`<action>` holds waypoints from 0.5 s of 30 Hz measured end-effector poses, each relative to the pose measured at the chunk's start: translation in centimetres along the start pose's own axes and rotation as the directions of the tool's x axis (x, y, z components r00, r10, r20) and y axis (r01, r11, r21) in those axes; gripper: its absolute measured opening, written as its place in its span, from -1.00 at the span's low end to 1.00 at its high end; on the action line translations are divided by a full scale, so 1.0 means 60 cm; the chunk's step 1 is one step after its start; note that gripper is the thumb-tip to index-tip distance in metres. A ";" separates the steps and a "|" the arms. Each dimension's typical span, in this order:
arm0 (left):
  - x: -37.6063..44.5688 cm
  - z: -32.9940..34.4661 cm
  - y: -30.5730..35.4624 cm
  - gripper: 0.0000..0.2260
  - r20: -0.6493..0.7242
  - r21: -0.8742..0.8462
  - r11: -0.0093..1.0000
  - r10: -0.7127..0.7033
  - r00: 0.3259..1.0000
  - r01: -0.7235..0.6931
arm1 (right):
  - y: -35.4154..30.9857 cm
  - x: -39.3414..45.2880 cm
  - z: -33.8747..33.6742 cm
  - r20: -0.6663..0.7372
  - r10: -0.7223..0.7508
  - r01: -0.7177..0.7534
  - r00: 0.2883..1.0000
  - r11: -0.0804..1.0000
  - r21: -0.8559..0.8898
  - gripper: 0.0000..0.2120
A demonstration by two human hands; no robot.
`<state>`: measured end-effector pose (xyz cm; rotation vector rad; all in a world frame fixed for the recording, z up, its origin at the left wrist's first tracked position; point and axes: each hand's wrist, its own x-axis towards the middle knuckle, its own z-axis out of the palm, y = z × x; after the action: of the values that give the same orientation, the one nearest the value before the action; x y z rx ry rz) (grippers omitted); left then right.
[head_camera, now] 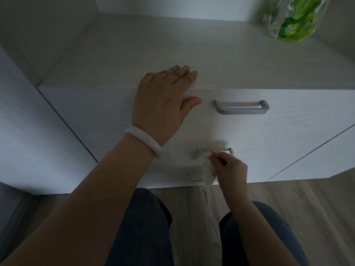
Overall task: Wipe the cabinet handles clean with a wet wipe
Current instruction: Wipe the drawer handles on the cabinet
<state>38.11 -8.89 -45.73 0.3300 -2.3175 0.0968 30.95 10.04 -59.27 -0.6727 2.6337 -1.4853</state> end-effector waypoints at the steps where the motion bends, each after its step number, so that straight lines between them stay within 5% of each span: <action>1: 0.000 -0.001 0.000 -0.56 -0.002 -0.002 1.000 0.002 1.000 -0.002 | 0.001 0.004 -0.005 -0.040 0.039 -0.038 0.998 0.999 0.036 -0.89; 10: 0.000 0.000 -0.002 -0.54 0.016 0.002 1.000 0.007 1.000 -0.007 | 0.026 -0.039 0.002 -0.050 -0.010 0.007 0.999 0.998 -0.064 -0.76; 15: 0.000 0.000 -0.002 -0.54 0.000 0.007 1.000 0.016 1.000 -0.016 | 0.071 -0.025 0.001 -0.159 0.265 -0.272 0.951 0.962 -0.029 -0.86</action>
<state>38.14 -9.00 -45.76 0.3152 -2.3203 0.1129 30.86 12.47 -63.07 -0.1942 2.7449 -1.4483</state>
